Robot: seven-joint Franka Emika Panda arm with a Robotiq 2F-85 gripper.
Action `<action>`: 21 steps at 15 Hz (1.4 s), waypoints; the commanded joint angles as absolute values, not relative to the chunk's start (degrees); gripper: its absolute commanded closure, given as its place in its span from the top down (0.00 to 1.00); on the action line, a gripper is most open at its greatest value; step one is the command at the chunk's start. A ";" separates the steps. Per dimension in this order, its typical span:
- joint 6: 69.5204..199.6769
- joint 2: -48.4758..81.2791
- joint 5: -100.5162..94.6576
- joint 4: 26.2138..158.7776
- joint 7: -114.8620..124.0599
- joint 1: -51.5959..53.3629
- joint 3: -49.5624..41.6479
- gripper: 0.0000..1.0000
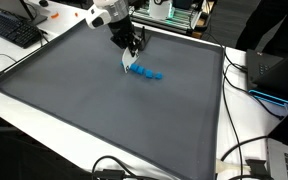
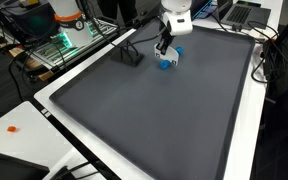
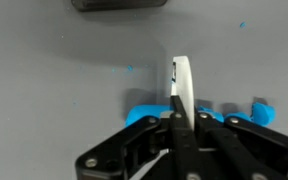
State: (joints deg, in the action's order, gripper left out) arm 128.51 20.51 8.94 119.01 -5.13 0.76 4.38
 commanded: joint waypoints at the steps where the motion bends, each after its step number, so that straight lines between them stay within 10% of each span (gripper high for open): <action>1: 130.64 22.60 9.19 119.78 -5.84 1.13 4.76 0.01; 21: 127.12 21.46 9.99 118.63 -6.16 0.62 5.76 0.01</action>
State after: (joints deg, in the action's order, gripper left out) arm 128.83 21.88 8.91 118.41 -5.66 0.76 5.71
